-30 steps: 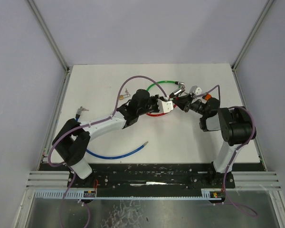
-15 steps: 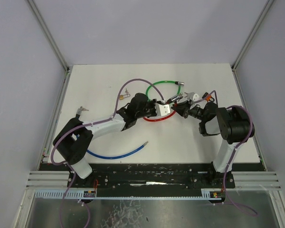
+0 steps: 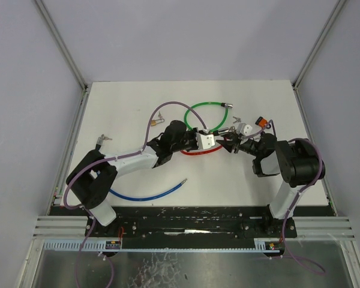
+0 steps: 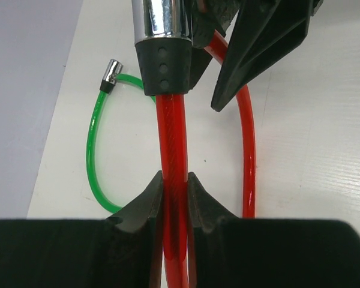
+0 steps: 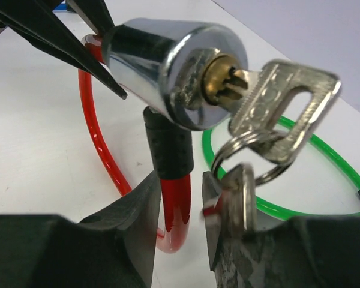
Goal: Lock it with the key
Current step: Lock the lock.
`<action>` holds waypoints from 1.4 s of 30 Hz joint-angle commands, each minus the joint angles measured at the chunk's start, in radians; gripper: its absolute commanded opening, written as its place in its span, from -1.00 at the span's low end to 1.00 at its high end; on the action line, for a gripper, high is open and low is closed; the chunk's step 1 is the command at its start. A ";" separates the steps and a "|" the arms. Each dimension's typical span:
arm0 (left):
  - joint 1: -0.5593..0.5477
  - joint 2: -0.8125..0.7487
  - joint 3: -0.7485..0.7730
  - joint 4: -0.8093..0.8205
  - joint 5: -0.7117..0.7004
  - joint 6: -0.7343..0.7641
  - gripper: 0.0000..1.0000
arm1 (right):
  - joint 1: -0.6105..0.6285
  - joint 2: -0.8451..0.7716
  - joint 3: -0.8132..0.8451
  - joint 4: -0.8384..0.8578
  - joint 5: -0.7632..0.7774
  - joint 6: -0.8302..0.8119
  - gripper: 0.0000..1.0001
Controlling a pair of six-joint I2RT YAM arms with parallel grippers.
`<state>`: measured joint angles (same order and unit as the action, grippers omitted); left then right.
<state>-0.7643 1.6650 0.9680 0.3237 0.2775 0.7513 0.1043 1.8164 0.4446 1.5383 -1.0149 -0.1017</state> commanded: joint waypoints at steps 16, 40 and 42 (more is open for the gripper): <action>0.012 -0.003 -0.027 -0.054 0.014 -0.072 -1.00 | -0.217 -0.203 -0.109 0.119 -0.246 -0.126 0.36; 0.012 -0.016 -0.035 -0.061 0.024 -0.060 -1.00 | -0.506 -0.161 0.581 0.144 -0.621 1.272 0.66; 0.013 -0.016 -0.035 -0.063 0.024 -0.061 -1.00 | -0.506 -0.113 0.625 0.144 -0.617 1.354 0.99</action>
<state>-0.7544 1.6588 0.9596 0.3248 0.2737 0.7181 -0.4049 1.6390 0.9668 1.5806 -1.5578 0.9485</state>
